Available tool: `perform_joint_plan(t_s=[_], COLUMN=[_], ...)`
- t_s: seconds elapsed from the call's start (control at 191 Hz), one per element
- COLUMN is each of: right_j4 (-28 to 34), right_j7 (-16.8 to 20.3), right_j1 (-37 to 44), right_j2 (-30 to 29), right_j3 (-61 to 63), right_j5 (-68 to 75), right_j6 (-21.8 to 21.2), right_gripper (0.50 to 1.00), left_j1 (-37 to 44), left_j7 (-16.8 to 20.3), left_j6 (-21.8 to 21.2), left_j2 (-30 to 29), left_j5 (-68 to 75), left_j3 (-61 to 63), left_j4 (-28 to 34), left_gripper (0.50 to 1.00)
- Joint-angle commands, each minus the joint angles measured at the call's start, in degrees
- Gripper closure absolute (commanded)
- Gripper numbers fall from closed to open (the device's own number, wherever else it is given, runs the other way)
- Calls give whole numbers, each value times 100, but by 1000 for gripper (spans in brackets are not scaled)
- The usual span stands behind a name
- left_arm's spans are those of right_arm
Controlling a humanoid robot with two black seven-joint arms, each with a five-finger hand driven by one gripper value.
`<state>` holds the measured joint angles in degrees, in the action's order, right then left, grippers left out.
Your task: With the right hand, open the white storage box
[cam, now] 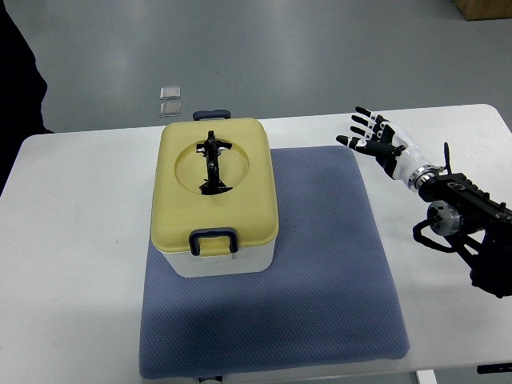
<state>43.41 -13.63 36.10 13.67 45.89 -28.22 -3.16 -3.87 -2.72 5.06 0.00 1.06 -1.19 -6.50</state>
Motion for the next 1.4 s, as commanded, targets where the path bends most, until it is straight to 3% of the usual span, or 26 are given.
perform_joint_plan(t_s=[0.0, 1.396], right_j4=[0, 27], right_j7=[1, 27], right_j1=[-15, 231], right_j2=[-57, 180], right_j3=[-1, -27], right_j5=[1, -8], right_j6=[-1, -45], right_gripper=[579, 579], left_j1=[0, 9], left_j7=[0, -9], left_j6=[4, 4], left_j2=[0, 0], left_j5=[9, 9], left_j3=[13, 13], left_j4=[0, 8], left_gripper=[500, 500])
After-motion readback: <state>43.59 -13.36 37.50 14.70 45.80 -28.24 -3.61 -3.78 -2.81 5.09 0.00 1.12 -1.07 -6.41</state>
